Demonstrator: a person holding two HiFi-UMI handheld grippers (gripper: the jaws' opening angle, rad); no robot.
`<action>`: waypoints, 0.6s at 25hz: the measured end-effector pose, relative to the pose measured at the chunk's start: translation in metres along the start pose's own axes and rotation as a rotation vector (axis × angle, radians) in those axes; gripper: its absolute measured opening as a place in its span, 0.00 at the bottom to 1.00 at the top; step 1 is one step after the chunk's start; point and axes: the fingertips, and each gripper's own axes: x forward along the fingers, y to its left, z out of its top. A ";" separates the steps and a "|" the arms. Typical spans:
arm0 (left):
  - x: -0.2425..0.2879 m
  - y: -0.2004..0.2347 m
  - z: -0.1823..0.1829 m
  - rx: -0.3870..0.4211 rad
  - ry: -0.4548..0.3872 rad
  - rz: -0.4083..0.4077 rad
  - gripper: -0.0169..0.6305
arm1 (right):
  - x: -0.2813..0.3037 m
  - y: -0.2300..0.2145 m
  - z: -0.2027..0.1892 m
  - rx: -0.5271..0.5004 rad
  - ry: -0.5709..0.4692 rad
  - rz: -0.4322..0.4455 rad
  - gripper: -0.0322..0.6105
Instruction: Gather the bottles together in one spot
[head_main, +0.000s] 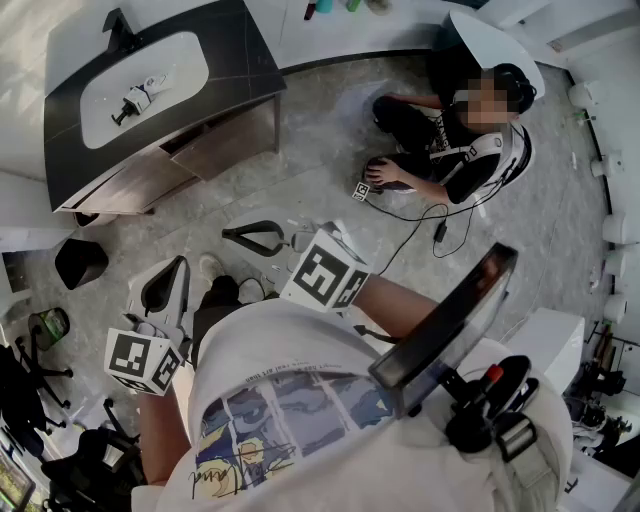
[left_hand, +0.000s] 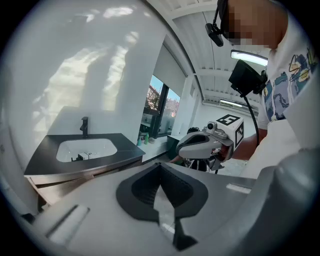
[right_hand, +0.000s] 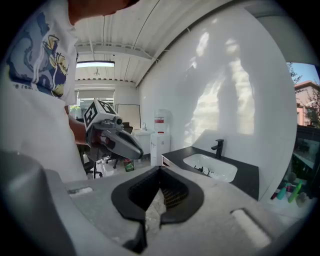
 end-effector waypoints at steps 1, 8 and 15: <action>0.000 0.002 0.003 -0.002 0.005 0.001 0.03 | 0.002 -0.001 0.000 0.001 0.003 -0.001 0.05; 0.003 0.030 0.010 -0.013 0.007 -0.001 0.03 | 0.025 -0.012 0.007 -0.001 0.015 -0.002 0.05; 0.014 0.053 0.025 0.004 -0.004 -0.052 0.03 | 0.047 -0.025 0.017 0.020 0.034 0.035 0.05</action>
